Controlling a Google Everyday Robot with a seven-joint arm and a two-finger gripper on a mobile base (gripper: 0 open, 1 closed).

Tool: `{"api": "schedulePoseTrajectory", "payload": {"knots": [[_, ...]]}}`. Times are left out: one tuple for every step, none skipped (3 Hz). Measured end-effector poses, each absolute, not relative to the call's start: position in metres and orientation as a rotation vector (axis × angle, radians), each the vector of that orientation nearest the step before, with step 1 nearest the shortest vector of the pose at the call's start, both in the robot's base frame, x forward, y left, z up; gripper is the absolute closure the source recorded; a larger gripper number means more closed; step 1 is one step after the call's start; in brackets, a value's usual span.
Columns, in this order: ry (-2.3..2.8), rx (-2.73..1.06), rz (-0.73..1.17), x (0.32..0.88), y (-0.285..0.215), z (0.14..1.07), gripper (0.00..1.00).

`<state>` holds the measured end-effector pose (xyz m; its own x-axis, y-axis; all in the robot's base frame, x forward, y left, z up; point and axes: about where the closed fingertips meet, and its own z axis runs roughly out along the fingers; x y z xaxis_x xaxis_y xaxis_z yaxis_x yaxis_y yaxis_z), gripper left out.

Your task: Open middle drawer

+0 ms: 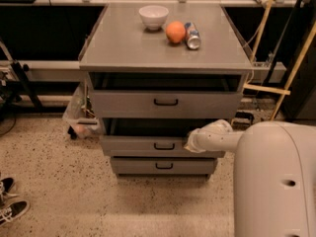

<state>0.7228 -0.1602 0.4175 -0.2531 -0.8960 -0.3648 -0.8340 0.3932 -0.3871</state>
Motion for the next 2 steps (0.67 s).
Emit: {"api": "schedulePoseTrajectory", "payload": {"knots": [[2.127,-1.476,-0.154,0.7225,-0.1590,0.4234,1.00],[2.131,-1.474,-0.147,0.7170,-0.1584,0.4254,1.00]]}}
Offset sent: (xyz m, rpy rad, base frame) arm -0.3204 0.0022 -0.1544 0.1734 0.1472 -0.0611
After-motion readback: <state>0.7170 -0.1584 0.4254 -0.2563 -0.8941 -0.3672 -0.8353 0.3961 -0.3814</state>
